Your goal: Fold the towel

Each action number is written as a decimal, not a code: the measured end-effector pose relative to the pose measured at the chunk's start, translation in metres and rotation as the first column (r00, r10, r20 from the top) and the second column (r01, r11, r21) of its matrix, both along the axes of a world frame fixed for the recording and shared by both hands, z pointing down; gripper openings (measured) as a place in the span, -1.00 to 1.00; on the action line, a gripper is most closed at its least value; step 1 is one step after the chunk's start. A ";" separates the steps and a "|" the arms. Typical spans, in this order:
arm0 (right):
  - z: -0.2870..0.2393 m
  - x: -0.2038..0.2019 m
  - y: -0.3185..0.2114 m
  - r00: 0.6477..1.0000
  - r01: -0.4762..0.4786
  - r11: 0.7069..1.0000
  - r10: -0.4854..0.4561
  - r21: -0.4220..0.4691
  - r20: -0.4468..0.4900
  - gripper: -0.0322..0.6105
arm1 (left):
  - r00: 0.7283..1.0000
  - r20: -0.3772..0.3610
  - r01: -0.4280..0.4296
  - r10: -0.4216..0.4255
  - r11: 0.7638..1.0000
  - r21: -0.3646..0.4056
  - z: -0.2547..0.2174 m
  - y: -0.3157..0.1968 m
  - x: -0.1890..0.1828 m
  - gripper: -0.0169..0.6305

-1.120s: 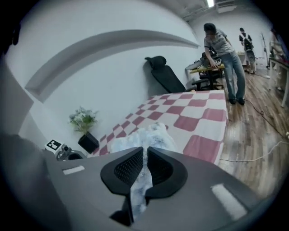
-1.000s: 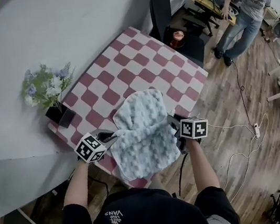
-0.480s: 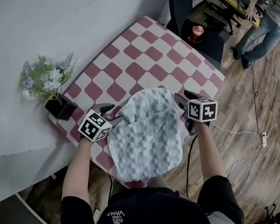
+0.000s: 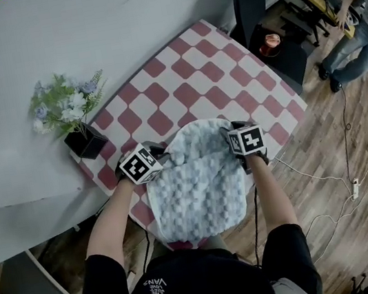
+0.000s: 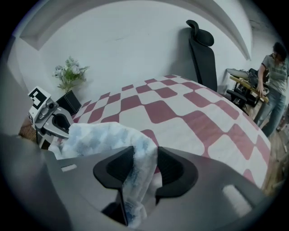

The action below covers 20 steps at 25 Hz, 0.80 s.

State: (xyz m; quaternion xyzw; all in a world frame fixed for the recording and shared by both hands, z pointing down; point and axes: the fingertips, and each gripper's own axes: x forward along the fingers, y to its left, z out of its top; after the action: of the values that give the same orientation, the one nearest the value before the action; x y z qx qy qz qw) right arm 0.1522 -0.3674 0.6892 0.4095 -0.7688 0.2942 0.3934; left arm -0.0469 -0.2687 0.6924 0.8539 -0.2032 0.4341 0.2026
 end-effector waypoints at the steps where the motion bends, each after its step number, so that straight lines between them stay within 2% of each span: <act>1: -0.001 -0.001 0.001 1.000 0.011 1.000 -0.011 0.000 0.001 -0.39 | 1.000 0.010 -0.013 0.013 1.000 -0.007 -0.001 0.001 -0.002 -0.84; 4: -0.007 -0.005 0.004 0.998 0.040 0.999 -0.040 0.009 0.038 -0.69 | 0.995 0.074 -0.073 0.073 0.997 -0.010 -0.009 0.002 -0.012 -0.86; 6: -0.017 -0.006 0.004 0.996 0.050 0.998 -0.052 0.029 0.073 -0.76 | 0.987 0.116 -0.109 0.108 0.994 0.001 -0.022 -0.005 -0.020 -0.87; 9: -0.037 0.002 -0.004 0.995 0.047 0.996 -0.054 0.081 0.082 -0.79 | 0.979 0.173 -0.117 0.108 0.992 0.043 -0.040 -0.028 -0.038 -0.87; 14: -0.065 0.018 -0.026 0.994 0.023 0.989 -0.038 0.145 0.106 -0.79 | 0.970 0.240 -0.074 0.035 0.985 0.158 -0.072 -0.080 -0.057 -0.87; 20: -0.085 0.031 -0.073 0.998 0.003 0.973 -0.017 0.232 0.057 -0.79 | 0.919 0.393 -0.145 0.009 0.937 0.317 -0.089 -0.155 -0.048 -0.87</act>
State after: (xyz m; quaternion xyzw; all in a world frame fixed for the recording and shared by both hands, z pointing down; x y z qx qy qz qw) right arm 0.1831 -0.4399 0.6037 0.4399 -0.8113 0.2122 0.3214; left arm -0.0951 -0.4233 0.6034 0.7811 -0.2767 0.5597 -0.0094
